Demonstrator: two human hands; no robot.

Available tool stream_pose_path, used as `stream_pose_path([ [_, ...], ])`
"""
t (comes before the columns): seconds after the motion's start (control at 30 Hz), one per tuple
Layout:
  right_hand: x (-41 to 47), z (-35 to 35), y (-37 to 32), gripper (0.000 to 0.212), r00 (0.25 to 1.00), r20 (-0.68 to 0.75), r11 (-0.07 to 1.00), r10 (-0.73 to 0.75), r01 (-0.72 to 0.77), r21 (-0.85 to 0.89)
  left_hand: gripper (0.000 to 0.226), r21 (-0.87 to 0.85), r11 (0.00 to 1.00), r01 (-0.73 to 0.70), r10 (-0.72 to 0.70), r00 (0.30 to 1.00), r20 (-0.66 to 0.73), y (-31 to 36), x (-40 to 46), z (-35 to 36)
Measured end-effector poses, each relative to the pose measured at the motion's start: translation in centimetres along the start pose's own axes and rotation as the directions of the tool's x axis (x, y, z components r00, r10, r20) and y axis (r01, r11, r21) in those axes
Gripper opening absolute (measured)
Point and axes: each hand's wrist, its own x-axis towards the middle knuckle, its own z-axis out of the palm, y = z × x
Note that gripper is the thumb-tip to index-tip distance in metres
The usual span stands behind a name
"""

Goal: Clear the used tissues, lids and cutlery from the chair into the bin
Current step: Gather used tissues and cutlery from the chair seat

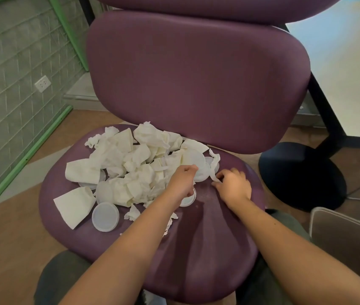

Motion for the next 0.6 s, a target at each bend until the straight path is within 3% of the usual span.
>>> stream_pose_path([
  [0.17,-0.9,-0.4,0.2,0.017,0.986,-0.156,0.98,-0.066,0.093,0.178,0.033,0.124,0.977,-0.175,0.168,0.983,0.068,0.0,-0.2,-0.5],
  [0.33,-2.9,-3.0,-0.7,0.005,0.936,-0.273,0.834,-0.221,0.327,0.444,0.038,0.155,0.958,-0.241,0.218,0.964,0.152,1.1,-0.5,0.2],
  [0.47,-4.0,-5.1,-1.8,0.007,0.938,-0.302,0.728,-0.172,0.327,0.603,0.064,0.19,0.951,-0.245,0.208,0.958,0.196,1.1,-0.5,1.0],
  [0.6,-4.0,-5.2,-2.4,0.012,0.957,-0.286,0.667,-0.056,0.249,0.702,0.054,0.218,0.959,-0.18,0.167,0.983,0.076,0.9,-0.8,1.2],
])
